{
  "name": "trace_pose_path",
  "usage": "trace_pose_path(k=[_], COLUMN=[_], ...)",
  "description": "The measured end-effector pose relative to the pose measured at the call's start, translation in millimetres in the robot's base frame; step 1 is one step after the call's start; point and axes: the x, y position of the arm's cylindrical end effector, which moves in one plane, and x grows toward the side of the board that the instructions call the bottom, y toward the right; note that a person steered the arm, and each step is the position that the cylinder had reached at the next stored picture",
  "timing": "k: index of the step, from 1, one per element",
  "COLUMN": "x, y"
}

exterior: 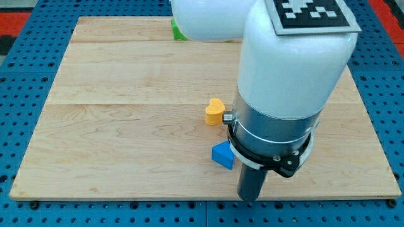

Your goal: Move the blue triangle horizontal to the green star on the left side

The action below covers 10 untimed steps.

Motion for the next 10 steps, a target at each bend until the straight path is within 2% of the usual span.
trace_pose_path(k=[2,6,8,9,10], x=[-2,-52,-61,-62,-62], y=[4,35,86,89,59])
